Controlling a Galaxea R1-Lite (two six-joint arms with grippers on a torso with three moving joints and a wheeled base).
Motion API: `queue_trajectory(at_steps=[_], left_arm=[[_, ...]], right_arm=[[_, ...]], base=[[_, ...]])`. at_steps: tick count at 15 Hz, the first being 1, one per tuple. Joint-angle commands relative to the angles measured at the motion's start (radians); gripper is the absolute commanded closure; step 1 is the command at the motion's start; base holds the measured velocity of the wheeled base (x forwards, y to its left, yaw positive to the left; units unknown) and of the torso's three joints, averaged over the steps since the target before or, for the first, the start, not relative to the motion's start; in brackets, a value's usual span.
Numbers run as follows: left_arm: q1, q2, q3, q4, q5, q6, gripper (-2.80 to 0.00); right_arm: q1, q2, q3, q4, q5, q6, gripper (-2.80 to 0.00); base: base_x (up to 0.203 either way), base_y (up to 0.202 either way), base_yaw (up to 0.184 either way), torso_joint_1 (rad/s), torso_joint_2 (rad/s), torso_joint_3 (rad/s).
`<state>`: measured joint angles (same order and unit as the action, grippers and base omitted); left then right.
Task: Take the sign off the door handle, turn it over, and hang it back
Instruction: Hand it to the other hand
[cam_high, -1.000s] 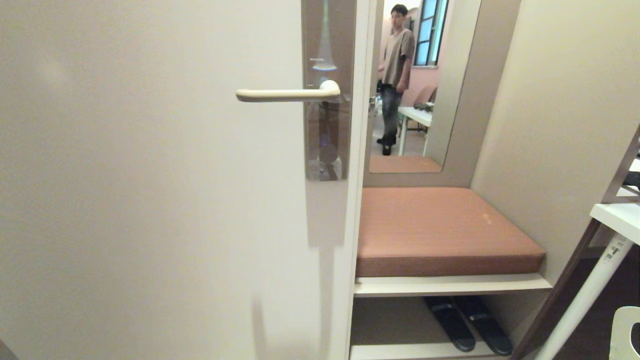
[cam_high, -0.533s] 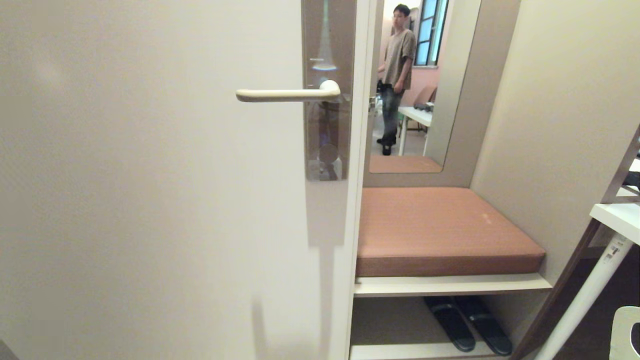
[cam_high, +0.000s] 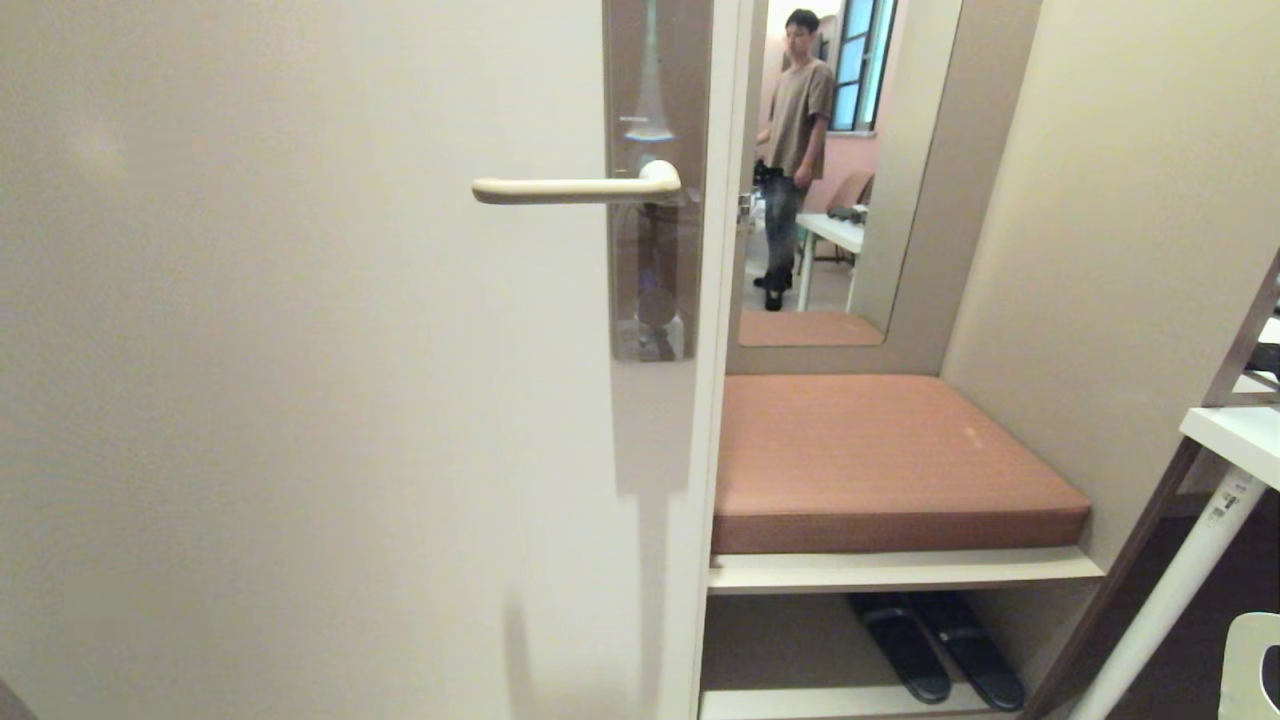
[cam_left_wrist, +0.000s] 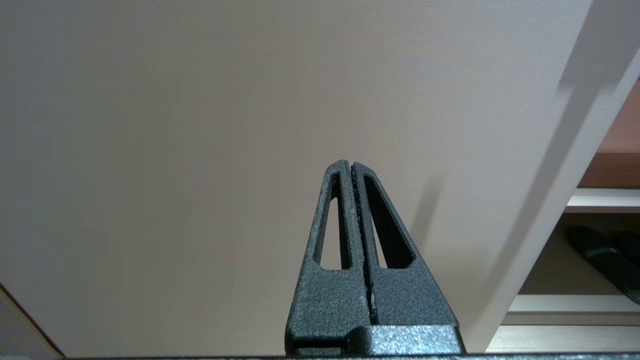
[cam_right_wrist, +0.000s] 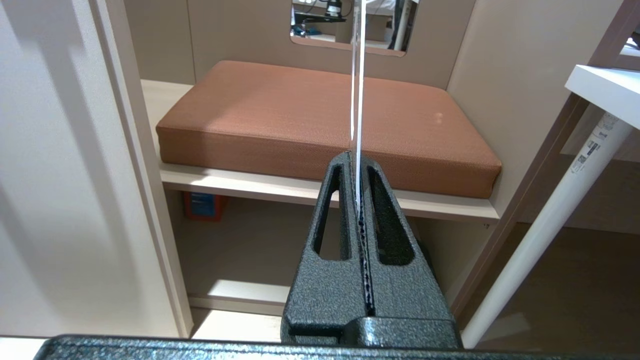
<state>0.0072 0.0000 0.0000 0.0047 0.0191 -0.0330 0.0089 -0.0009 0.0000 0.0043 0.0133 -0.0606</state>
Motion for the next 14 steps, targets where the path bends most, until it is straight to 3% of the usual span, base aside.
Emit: queue_trajectory(at_steps=[1,6,14], left_arm=[[0.000,0.000,0.000,0.000,-0.001,-0.001,0.00],[0.000,0.000,0.000,0.000,-0.004,0.008,0.00],[0.000,0.000,0.000,0.000,-0.007,0.011,0.00]], right_arm=[[0.000,0.001,0.000,0.000,0.000,-0.001,0.00],[0.000,0.001,0.000,0.000,0.000,-0.001,0.00],[0.000,0.001,0.000,0.000,0.000,-0.001,0.00]], base=[[0.000,0.000,0.000,0.000,0.00,0.000],[0.001,-0.014,0.002,0.000,0.00,0.001],[0.000,-0.185,0.003,0.004,0.00,0.002]])
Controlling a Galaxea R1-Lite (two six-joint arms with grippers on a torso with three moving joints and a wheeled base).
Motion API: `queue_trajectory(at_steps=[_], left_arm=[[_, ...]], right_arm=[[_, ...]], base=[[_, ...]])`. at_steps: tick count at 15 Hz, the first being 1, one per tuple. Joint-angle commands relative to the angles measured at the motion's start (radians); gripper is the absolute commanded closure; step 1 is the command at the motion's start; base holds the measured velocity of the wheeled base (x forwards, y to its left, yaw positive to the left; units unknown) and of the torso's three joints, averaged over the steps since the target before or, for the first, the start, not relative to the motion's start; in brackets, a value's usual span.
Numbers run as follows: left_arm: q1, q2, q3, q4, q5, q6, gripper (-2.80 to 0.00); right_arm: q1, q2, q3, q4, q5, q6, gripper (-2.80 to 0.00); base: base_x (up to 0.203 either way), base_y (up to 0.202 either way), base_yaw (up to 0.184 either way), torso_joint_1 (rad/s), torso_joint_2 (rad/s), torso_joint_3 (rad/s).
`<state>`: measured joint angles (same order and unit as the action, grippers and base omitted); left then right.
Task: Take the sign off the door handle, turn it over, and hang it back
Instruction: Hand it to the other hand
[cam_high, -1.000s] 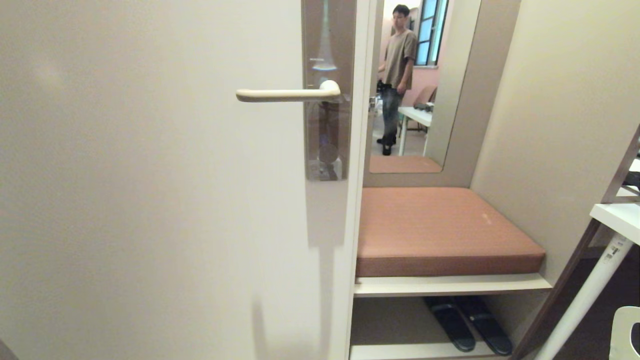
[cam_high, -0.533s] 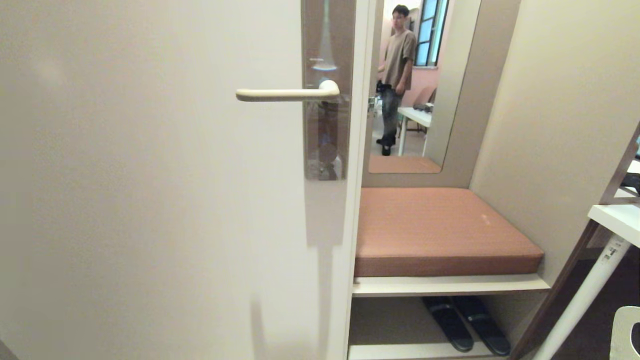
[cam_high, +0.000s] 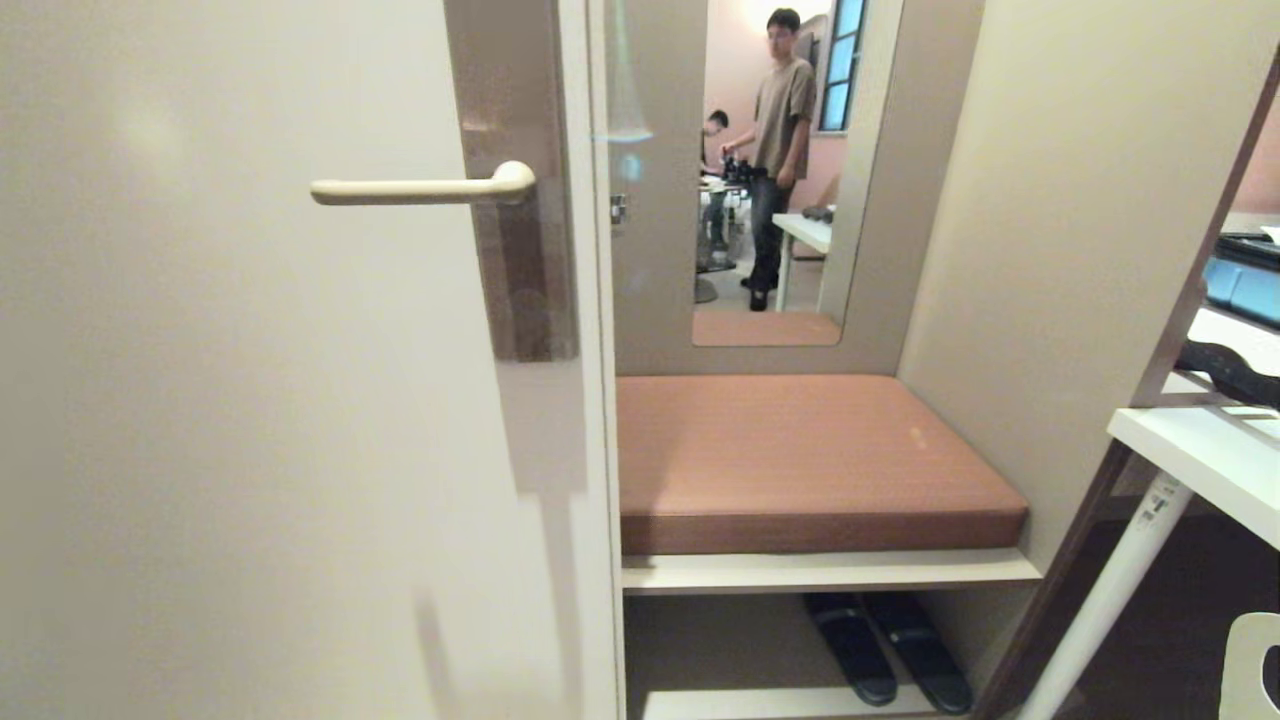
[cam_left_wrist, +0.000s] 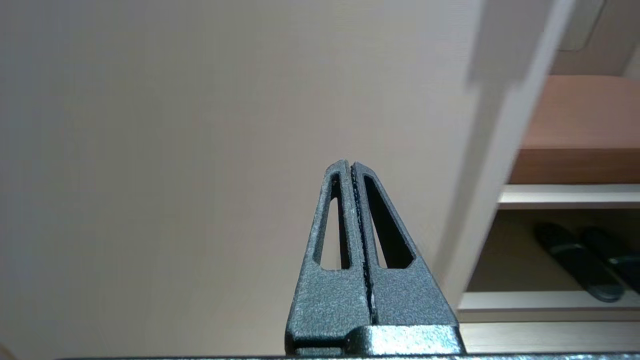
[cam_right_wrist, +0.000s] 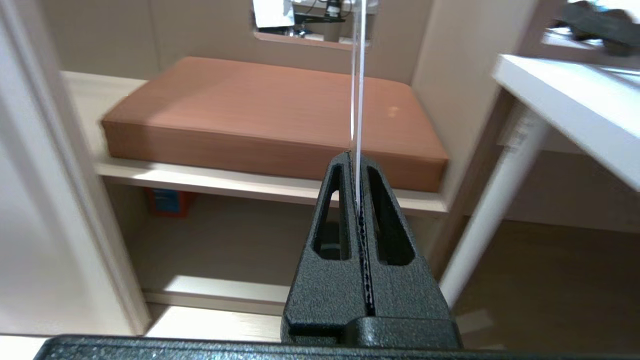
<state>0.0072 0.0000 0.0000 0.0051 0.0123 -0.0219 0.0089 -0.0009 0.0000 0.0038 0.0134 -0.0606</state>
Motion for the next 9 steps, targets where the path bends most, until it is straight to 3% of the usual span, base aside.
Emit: queue_trajectory(at_steps=[1,3,9], left_arm=[[0.000,0.000,0.000,-0.001,0.003,-0.009,0.00],[0.000,0.000,0.000,-0.001,0.001,-0.004,0.00],[0.000,0.000,0.000,-0.001,0.005,-0.009,0.00]], right_arm=[[0.000,0.001,0.000,0.001,0.000,-0.001,0.00],[0.000,0.001,0.000,0.001,0.000,-0.001,0.00],[0.000,0.001,0.000,0.001,0.000,-0.001,0.00]], base=[[0.000,-0.182,-0.001,0.002,0.00,-0.002],[0.000,-0.123,0.001,0.002,0.00,0.007],[0.000,0.000,0.000,0.000,0.00,0.000]])
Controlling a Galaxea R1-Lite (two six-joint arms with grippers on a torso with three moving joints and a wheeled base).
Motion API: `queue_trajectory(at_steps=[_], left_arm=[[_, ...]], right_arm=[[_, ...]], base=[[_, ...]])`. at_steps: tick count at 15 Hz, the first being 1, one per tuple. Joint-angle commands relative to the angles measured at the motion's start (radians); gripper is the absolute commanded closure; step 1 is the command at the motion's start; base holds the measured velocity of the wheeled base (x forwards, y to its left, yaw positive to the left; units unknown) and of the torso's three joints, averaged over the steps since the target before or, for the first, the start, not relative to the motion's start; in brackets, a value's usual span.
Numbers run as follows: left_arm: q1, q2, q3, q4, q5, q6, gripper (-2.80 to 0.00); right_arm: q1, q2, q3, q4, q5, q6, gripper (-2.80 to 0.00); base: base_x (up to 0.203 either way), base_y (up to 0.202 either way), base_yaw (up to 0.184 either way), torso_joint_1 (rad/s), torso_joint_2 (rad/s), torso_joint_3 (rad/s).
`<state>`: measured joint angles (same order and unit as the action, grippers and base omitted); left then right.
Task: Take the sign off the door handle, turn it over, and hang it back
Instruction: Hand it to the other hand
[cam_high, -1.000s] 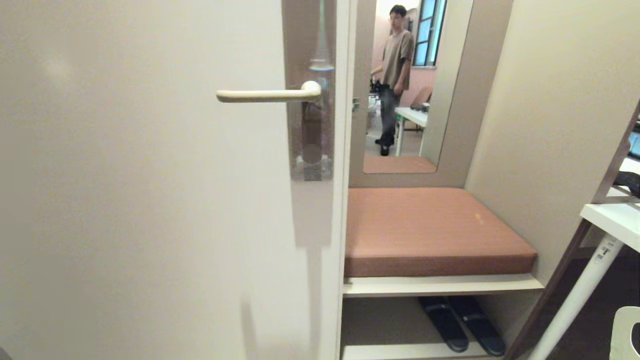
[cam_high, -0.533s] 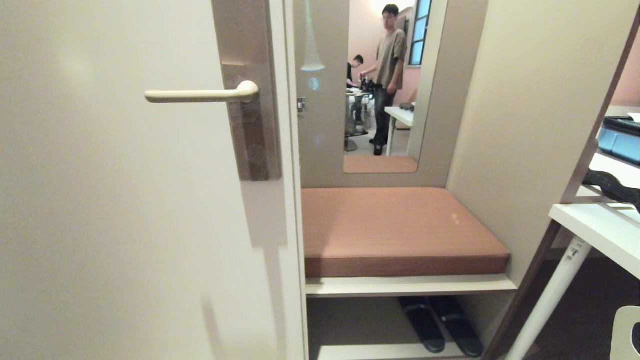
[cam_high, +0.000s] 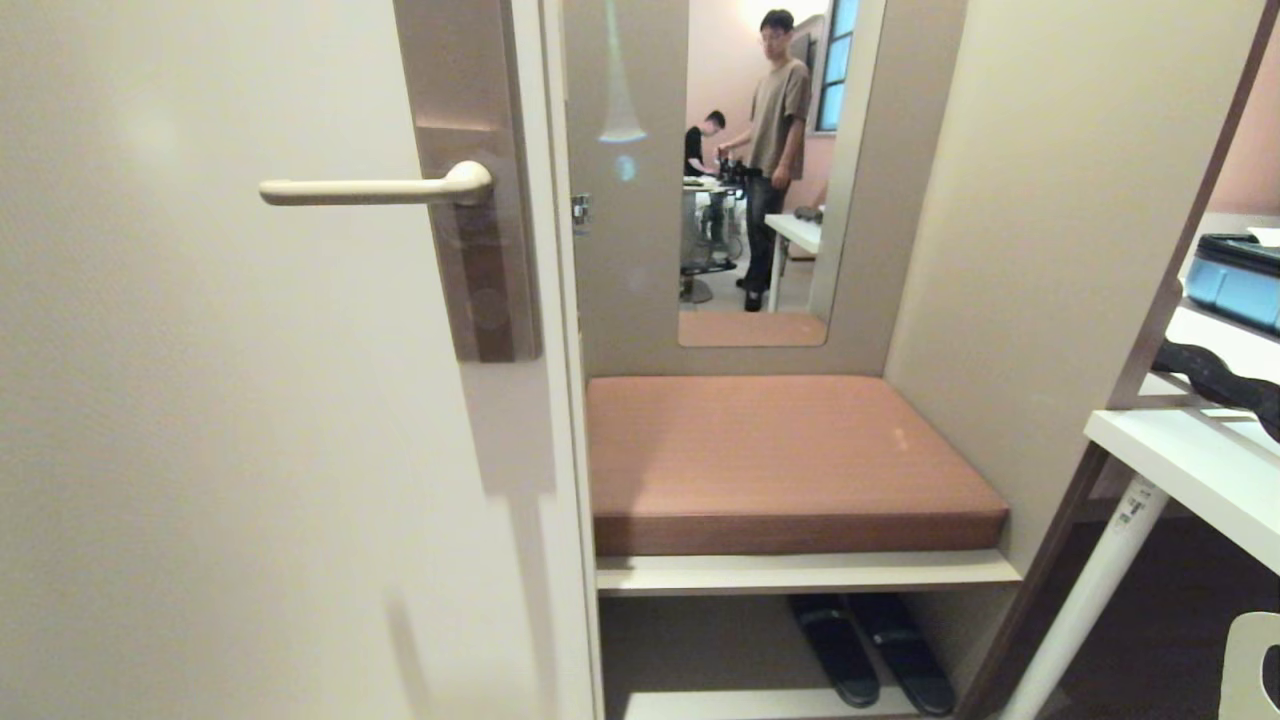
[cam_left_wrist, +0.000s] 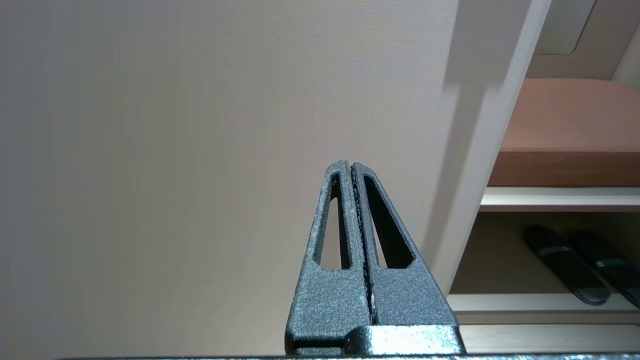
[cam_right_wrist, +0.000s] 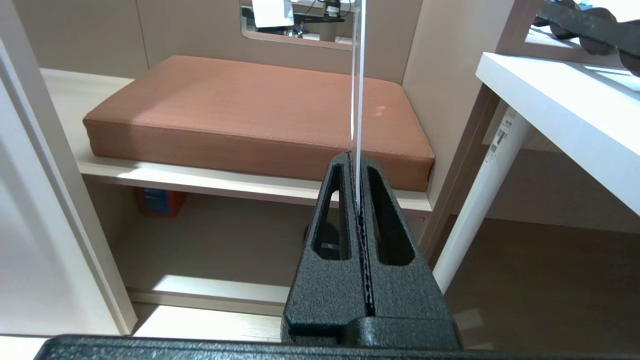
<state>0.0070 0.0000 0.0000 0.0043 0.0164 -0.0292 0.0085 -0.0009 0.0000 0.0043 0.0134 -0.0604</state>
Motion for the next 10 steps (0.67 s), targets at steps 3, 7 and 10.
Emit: queue_trajectory(at_steps=[3,7,10], left_arm=[[0.001,0.000,0.000,0.000,0.000,-0.003,0.00],[0.001,0.000,0.000,-0.001,0.002,-0.006,0.00],[0.001,0.000,0.000,-0.001,-0.001,0.003,0.00]], right_arm=[[0.001,0.001,0.000,0.000,0.000,-0.001,0.00],[0.001,0.001,0.000,0.000,0.000,-0.001,0.00],[0.001,0.001,0.000,0.000,0.000,-0.001,0.00]], base=[[0.000,0.000,0.000,0.000,0.00,0.000],[0.000,0.000,0.000,0.000,0.00,0.000],[0.000,0.000,0.000,0.000,0.00,0.000]])
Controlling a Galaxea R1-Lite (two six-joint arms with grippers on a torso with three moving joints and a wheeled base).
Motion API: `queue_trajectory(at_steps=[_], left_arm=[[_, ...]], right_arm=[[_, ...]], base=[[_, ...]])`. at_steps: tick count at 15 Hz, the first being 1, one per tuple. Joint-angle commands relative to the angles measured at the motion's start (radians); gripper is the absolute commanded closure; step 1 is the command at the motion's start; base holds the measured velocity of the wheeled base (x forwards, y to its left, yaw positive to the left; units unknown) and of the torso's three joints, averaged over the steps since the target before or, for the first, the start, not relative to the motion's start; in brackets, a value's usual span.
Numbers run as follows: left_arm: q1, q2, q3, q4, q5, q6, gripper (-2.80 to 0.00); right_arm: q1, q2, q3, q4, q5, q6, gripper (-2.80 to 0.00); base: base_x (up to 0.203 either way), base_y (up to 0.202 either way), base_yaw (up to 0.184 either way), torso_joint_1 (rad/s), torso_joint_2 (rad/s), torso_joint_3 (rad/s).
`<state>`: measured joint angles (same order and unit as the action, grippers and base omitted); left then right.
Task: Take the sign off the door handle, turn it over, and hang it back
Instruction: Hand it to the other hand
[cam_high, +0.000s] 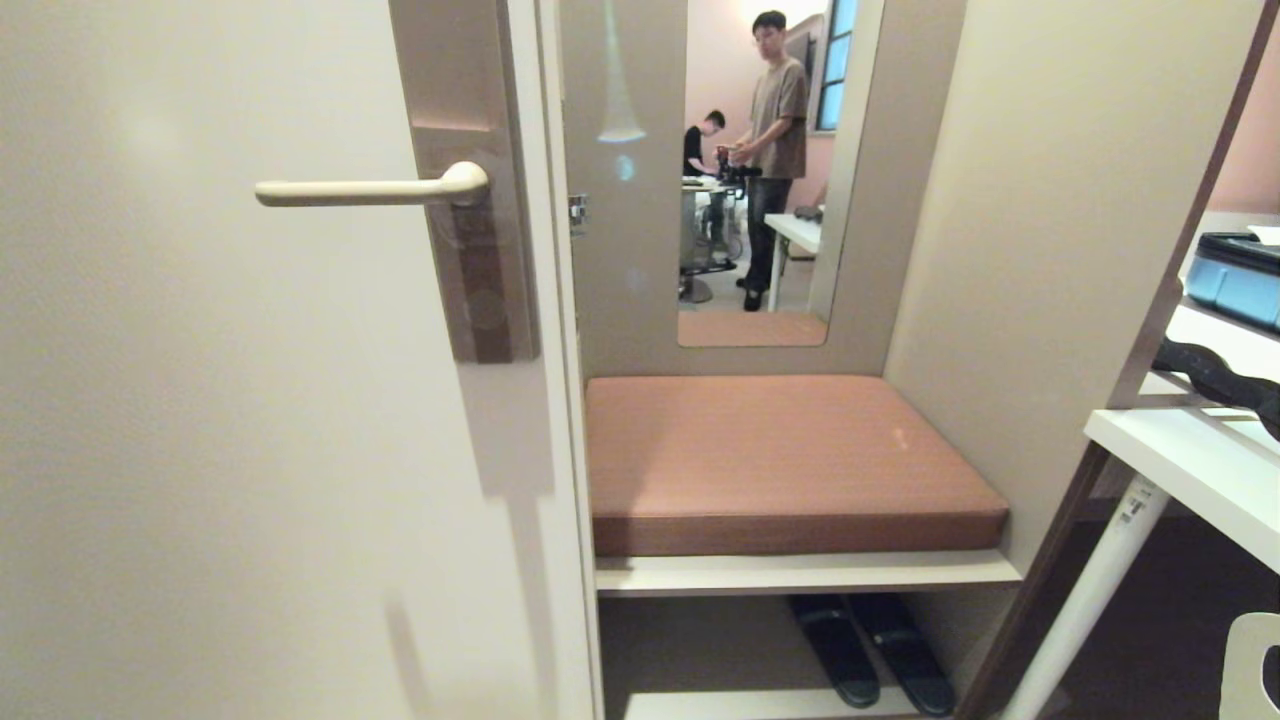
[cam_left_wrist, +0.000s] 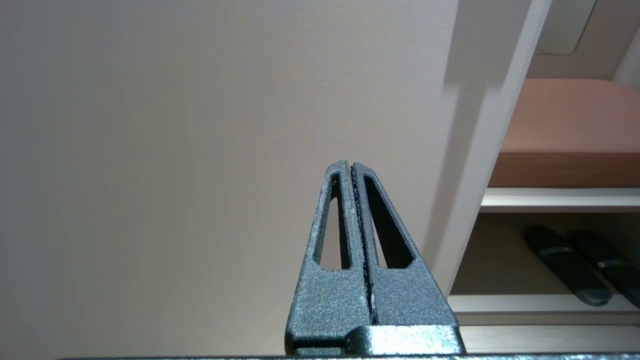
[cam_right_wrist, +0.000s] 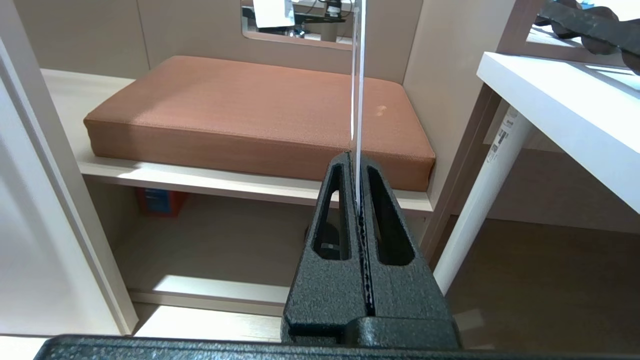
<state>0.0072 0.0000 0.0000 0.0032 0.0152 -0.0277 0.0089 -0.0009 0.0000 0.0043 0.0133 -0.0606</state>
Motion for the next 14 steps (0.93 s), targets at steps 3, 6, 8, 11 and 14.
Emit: queue_trajectory(at_steps=[3,6,8,11,14], left_arm=[[0.000,0.000,0.000,0.000,0.000,-0.003,0.00],[0.000,0.000,0.000,0.001,0.002,-0.004,0.00],[0.000,0.000,0.000,0.000,0.000,0.000,0.00],[0.000,0.000,0.000,0.000,-0.004,0.008,0.00],[0.000,0.000,0.000,0.000,-0.006,0.014,0.00]], right_arm=[[0.000,0.001,0.000,0.000,0.001,-0.001,0.00],[0.000,0.001,0.000,0.000,0.001,-0.002,0.00],[0.000,0.001,0.000,0.000,0.001,-0.002,0.00],[0.000,0.001,0.000,0.002,0.004,-0.007,0.00],[0.000,0.001,0.000,0.002,0.001,-0.004,0.00]], base=[[0.000,0.000,0.000,0.000,0.00,0.000],[0.000,0.000,0.000,0.000,0.00,0.000],[0.000,0.000,0.000,0.000,0.00,0.000],[0.000,0.000,0.000,0.000,0.00,0.000],[0.000,0.000,0.000,0.000,0.00,0.000]])
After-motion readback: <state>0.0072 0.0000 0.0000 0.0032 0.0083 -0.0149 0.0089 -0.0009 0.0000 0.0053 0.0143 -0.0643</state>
